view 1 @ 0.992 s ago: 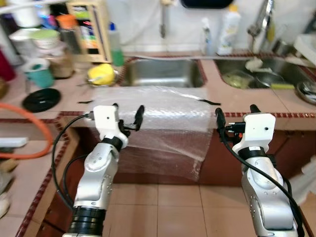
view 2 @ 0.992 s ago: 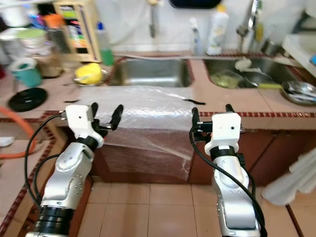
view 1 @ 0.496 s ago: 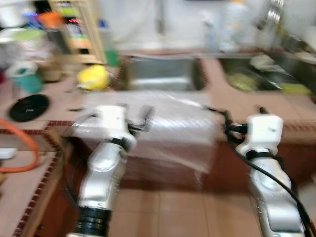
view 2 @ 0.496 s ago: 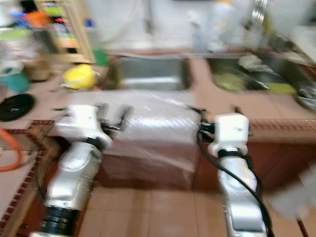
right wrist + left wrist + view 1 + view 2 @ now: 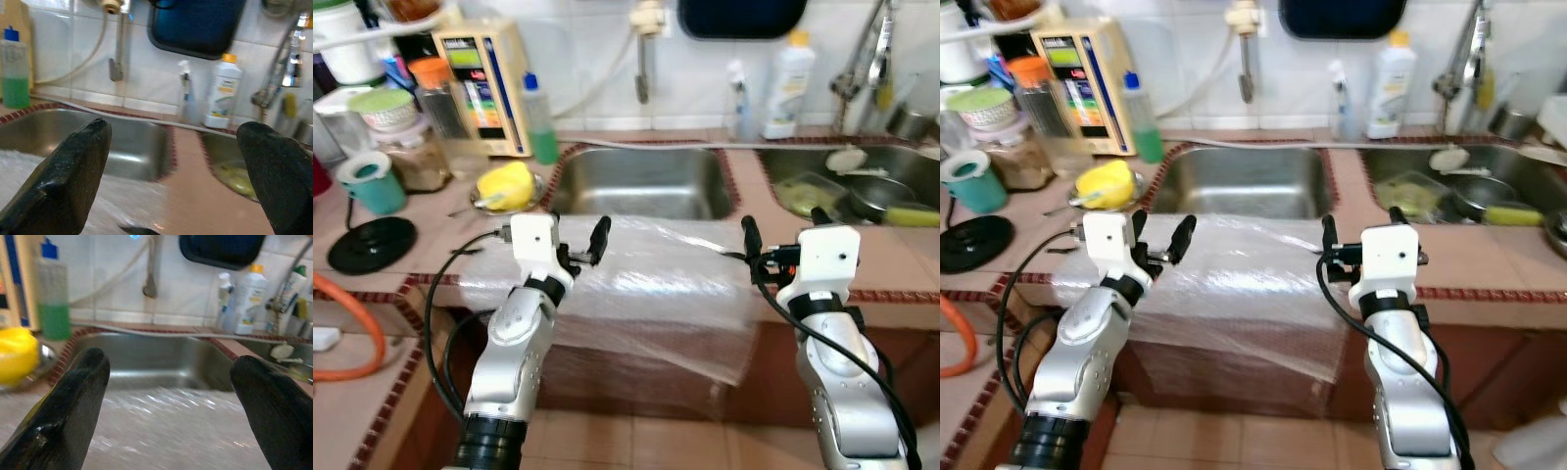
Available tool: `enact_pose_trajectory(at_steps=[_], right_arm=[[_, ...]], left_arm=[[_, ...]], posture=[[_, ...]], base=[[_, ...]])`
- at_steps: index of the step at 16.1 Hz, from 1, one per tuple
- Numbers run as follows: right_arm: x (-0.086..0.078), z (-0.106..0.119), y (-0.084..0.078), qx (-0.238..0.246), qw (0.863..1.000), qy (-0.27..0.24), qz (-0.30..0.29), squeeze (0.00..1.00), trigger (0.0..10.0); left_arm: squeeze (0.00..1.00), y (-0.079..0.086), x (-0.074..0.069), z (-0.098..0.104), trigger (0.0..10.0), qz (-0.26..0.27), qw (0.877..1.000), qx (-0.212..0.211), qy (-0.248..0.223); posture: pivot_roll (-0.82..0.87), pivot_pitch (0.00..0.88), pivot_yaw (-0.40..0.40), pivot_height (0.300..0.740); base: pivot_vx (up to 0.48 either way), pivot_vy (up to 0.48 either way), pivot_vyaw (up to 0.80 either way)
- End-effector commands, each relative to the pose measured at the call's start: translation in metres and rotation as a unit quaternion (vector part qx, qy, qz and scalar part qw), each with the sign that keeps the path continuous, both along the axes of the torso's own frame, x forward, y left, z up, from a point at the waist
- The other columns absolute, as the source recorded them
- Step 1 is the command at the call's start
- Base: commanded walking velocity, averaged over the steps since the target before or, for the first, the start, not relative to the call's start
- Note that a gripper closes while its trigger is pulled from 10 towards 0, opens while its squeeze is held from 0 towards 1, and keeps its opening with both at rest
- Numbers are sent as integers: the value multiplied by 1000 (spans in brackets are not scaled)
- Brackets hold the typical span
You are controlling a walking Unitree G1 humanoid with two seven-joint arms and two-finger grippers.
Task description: Kitchen organization
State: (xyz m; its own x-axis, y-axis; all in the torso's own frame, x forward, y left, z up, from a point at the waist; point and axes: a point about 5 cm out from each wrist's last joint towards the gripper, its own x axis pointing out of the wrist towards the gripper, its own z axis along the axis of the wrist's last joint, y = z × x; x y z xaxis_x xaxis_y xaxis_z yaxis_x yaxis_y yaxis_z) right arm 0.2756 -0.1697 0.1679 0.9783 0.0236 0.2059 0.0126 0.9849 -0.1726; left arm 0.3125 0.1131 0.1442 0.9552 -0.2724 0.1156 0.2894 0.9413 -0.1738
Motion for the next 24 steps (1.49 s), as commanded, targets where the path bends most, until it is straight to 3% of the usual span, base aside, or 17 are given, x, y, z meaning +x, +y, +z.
enact_pose_trajectory(at_steps=[1,12,16,21,24], right_arm=[[1,3,6,6,1000,-6,11,0,10000],[1,3,7,7,1000,-1,26,0,10000],[-3,-1,11,5,999,11,50,0,10000],[-6,-1,13,14,997,17,71,0,10000],[-9,0,18,17,992,30,125,0,10000]], left_arm=[[0,10,1,1,10000,12,1000,7,-1],[0,8,-1,1,10000,19,1000,5,-1],[0,12,-5,6,10000,46,998,35,-22],[0,31,-28,24,10000,79,990,88,-81],[0,48,-31,16,10000,118,986,100,-61]], posture=[[-20,0,72,740],[-20,0,64,740],[-19,0,61,740],[1,0,55,740],[17,0,47,740]], base=[[356,0,0],[326,0,0],[0,0,0],[0,0,0],[0,0,0]])
